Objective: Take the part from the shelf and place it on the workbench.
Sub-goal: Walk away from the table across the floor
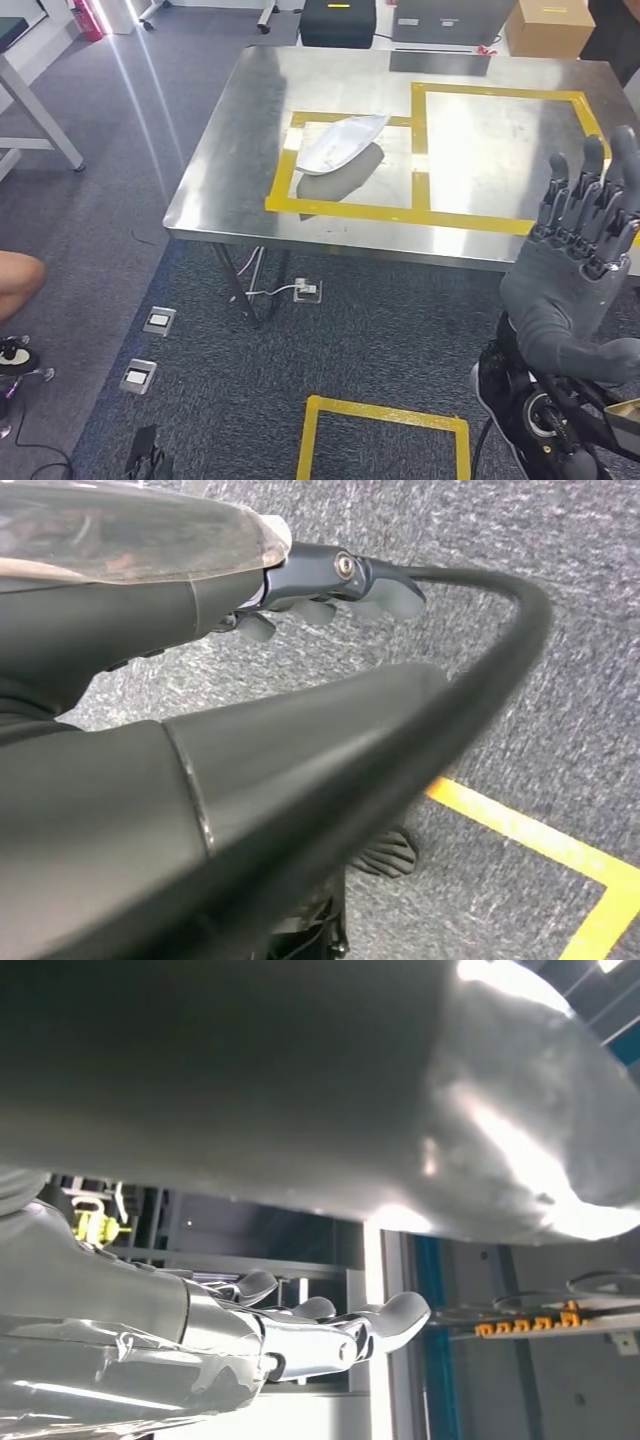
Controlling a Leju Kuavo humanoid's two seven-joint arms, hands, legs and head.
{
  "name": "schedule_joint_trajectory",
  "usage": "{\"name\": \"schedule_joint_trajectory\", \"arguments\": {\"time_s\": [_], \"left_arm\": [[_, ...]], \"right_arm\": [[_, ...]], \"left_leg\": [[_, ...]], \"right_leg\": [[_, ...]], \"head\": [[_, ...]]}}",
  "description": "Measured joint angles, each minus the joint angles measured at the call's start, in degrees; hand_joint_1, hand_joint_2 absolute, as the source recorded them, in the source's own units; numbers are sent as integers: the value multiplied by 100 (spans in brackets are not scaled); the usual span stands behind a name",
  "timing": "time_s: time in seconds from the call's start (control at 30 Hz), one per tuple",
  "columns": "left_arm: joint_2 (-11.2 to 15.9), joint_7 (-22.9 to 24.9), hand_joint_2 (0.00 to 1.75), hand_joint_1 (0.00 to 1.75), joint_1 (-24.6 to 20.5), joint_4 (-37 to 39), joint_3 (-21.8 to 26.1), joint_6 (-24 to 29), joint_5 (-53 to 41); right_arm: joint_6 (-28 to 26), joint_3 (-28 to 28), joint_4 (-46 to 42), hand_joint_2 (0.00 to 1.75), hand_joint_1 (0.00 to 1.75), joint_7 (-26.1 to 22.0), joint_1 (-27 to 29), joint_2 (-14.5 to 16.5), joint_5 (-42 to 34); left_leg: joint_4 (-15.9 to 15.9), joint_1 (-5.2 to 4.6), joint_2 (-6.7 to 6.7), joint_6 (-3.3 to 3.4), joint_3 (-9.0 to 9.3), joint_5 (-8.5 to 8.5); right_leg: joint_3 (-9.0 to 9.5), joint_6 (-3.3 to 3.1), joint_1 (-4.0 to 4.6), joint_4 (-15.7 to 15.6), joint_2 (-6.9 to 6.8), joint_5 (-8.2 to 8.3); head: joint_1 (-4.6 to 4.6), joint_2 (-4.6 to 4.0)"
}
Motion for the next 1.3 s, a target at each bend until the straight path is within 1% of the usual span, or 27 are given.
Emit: {"name": "schedule_joint_trajectory", "arguments": {"time_s": [0.07,0.1,0.17,0.23,0.27,0.3,0.33,0.37,0.43,0.47,0.5,0.57,0.6,0.67,0.73,0.77,0.8,0.83,0.9,0.97,1.0,1.07,1.13,1.17,1.23,1.27,1.3], "left_arm": [[-5,-1,0,0,2,0,0,0,9],[-6,-1,0,0,5,0,0,-1,17],[-8,-1,0,0,11,0,0,-3,32],[-12,-1,0,0,14,0,0,-7,38],[-15,0,0,0,19,0,0,-9,39],[-19,-1,0,0,27,0,0,-11,40],[-22,0,0,0,36,0,0,-13,43],[-25,0,0,0,44,0,0,-14,48],[-29,-3,0,0,47,0,0,-16,55],[-30,-7,0,0,46,0,0,-16,58],[-30,-11,0,0,47,0,0,-16,60],[-21,-16,0,0,58,1,0,-18,64],[-16,-16,0,0,62,1,0,-20,68],[-13,-16,0,0,67,2,0,-21,73],[-18,-17,0,0,72,2,0,-22,77],[-18,-17,0,0,77,2,0,-22,80],[-18,-18,0,0,81,3,0,-22,84],[-18,-19,0,0,83,3,0,-22,87],[-15,-20,0,0,80,4,0,-23,91],[-8,-26,0,0,71,3,0,-23,91],[-6,-29,0,0,68,3,0,-23,91],[-5,-36,0,0,73,3,0,-29,92],[-5,-40,0,0,76,3,0,-47,93],[-5,-41,0,0,76,4,0,-56,93],[-4,-43,0,0,80,4,0,-63,92],[-4,-43,0,0,84,4,0,-64,91],[-4,-43,0,0,89,4,0,-66,92]], "right_arm": [[-7,-33,-24,0,0,1,37,-2,20],[-9,-51,-36,0,0,1,55,-8,27],[-14,-86,-57,0,0,2,83,-25,37],[-22,-120,-66,0,0,5,127,-39,43],[-24,-136,-68,0,0,9,153,-47,45],[-26,-151,-69,0,0,13,172,-54,47],[-26,-165,-71,0,0,16,183,-61,48],[-26,-176,-79,0,0,19,189,-64,49],[-27,-187,-103,0,0,21,192,-68,57],[-29,-193,-119,0,0,25,198,-70,63],[-35,-201,-132,0,0,31,204,-72,74],[-63,-222,-154,0,0,65,219,-78,110],[-84,-233,-166,0,0,87,224,-80,131],[-119,-266,-197,0,0,126,236,-90,157],[-136,-305,-229,0,0,149,255,-102,173],[-139,-320,-240,0,0,160,270,-109,188],[-140,-334,-250,0,0,174,290,-119,207],[-140,-349,-257,0,0,187,308,-127,227],[-137,-378,-274,0,0,203,328,-138,250],[-133,-404,-303,0,0,209,329,-144,260],[-131,-417,-316,0,0,213,331,-149,267],[-128,-446,-336,0,0,240,340,-166,302],[-128,-475,-357,0,0,291,359,-194,348],[-129,-492,-370,0,0,316,375,-214,365],[-131,-529,-393,0,0,356,426,-252,374],[-129,-547,-399,0,0,368,453,-267,373],[-122,-559,-402,0,0,377,475,-275,370]], "left_leg": [[-65,0,17,41,-16,69],[-93,15,31,73,-38,111],[-133,45,60,134,-102,196],[-126,35,64,162,-200,265],[-118,31,64,161,-252,300],[-105,30,63,154,-304,333],[-85,31,62,143,-350,357],[-56,33,61,130,-389,374],[14,25,60,94,-464,400],[46,17,58,67,-499,423],[66,10,56,36,-529,453],[92,1,47,-30,-576,501],[141,2,35,-63,-616,453],[558,26,14,-132,-808,78],[1357,65,6,-195,-1099,-426],[1692,81,6,-215,-1193,-552],[1853,91,6,-226,-1200,-555],[1783,97,7,-227,-1094,-447],[1038,100,4,-191,-581,-121],[252,74,-1,-134,-111,19],[62,56,-3,-108,-16,23],[-13,42,-1,-46,-31,56],[-58,65,20,42,-83,132],[-79,77,31,89,-117,175],[-76,67,40,141,-206,244],[-69,58,40,149,-253,277],[-57,52,40,147,-302,308]], "right_leg": [[-15,77,-9,3,-6,24],[-49,109,-10,66,-5,-54],[-226,150,-12,527,-1,-477],[-462,183,-13,1330,0,-981],[-510,199,-13,1626,0,-1087],[-466,210,-14,1723,-1,-1062],[-308,216,-16,1568,-2,-924],[-48,216,-21,1192,-4,-731],[489,193,-17,328,-1,-527],[645,176,-9,54,3,-509],[702,156,3,-63,10,-535],[660,90,-6,-94,11,-492],[622,41,-21,-101,7,-459],[519,-70,-47,-116,-14,-368],[393,-121,-39,-103,-25,-278],[329,-121,-35,-92,-25,-240],[270,-117,-34,-76,-26,-205],[216,-109,-35,-58,-26,-177],[137,-80,-36,-26,-21,-129],[88,-23,-24,-16,-16,-78],[75,12,-21,-17,-16,-51],[55,91,-19,-30,-18,6],[-28,141,-25,96,-13,-128],[-123,155,-26,321,-11,-327],[-387,176,-37,1114,-10,-865],[-484,190,-39,1499,-10,-1048],[-501,200,-40,1716,-10,-1103]], "head": [[-4,0],[2,0],[67,0],[137,0],[161,0],[182,0],[209,0],[238,0],[289,0],[299,0],[299,0],[282,0],[273,0],[217,0],[145,0],[121,1],[100,1],[80,1],[35,1],[6,0],[3,0],[18,0],[39,0],[68,0],[138,0],[171,0],[196,0]]}}
